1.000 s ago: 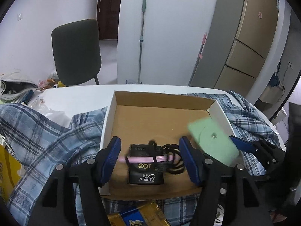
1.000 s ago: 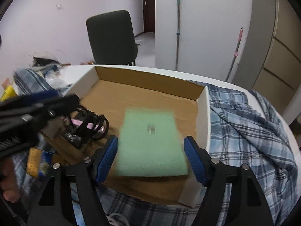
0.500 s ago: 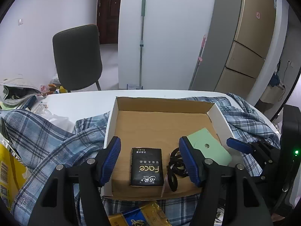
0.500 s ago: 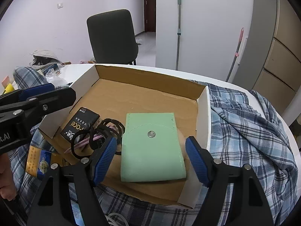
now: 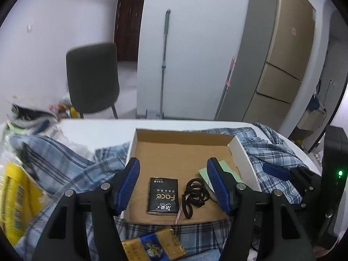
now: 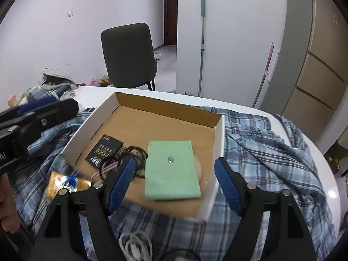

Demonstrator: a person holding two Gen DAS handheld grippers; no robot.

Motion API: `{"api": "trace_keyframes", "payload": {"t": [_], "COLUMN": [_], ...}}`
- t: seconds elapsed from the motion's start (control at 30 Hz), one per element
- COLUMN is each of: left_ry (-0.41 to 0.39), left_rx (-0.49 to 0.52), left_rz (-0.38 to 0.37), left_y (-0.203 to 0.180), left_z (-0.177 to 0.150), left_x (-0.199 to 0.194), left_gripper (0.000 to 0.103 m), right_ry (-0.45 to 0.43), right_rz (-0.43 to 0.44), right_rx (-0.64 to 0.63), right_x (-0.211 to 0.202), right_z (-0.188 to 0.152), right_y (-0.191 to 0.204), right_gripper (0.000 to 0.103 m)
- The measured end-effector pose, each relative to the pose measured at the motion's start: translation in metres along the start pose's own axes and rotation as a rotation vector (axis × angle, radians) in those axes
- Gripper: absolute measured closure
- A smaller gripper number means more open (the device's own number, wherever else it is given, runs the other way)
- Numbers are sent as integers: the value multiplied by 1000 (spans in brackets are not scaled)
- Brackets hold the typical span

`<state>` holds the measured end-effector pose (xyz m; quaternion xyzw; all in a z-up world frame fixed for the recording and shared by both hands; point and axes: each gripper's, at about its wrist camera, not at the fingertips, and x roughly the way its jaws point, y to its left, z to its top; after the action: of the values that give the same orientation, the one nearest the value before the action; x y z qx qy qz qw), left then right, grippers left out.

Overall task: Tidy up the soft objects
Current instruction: 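Withdraw both tools from the box back over the bed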

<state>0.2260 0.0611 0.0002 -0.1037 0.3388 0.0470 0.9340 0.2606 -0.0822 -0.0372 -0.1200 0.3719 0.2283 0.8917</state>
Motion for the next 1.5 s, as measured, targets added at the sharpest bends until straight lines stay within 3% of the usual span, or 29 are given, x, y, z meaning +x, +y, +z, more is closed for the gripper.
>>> {"api": "trace_keyframes", "payload": {"t": [0.07, 0.2, 0.27, 0.37, 0.53, 0.6, 0.63, 0.93, 1.5], "left_ry": [-32, -85, -133, -225, -326, -355, -364, -365, -374], "left_rx": [30, 13, 1, 62, 27, 72, 87, 142, 196], "left_rz": [16, 9, -8, 51, -11, 33, 50, 56, 50], "left_y": [-6, -10, -11, -19, -16, -24, -26, -34, -40], "left_z": [-1, -12, -26, -51, -83, -90, -92, -118, -131], "left_x": [-16, -52, -75, -107, -137, -142, -143, -133, -127], "left_gripper": [36, 17, 17, 13, 10, 0, 0, 0, 0], "right_ry": [-17, -86, -124, -215, -327, -366, -385, -556, -591], "right_rz": [-2, 4, 0, -42, -106, -116, -124, -193, -130], "right_rx": [-13, -10, 5, 33, 30, 44, 45, 18, -55], "right_x": [-15, -51, -66, -90, -114, -122, -125, -155, -161], "right_z": [-5, -26, -39, -59, -84, -94, -100, -127, -139], "right_y": [1, -3, -7, -13, -15, -18, -18, -11, 1], "right_gripper": [22, 15, 10, 1, 0, 0, 0, 0, 0]}}
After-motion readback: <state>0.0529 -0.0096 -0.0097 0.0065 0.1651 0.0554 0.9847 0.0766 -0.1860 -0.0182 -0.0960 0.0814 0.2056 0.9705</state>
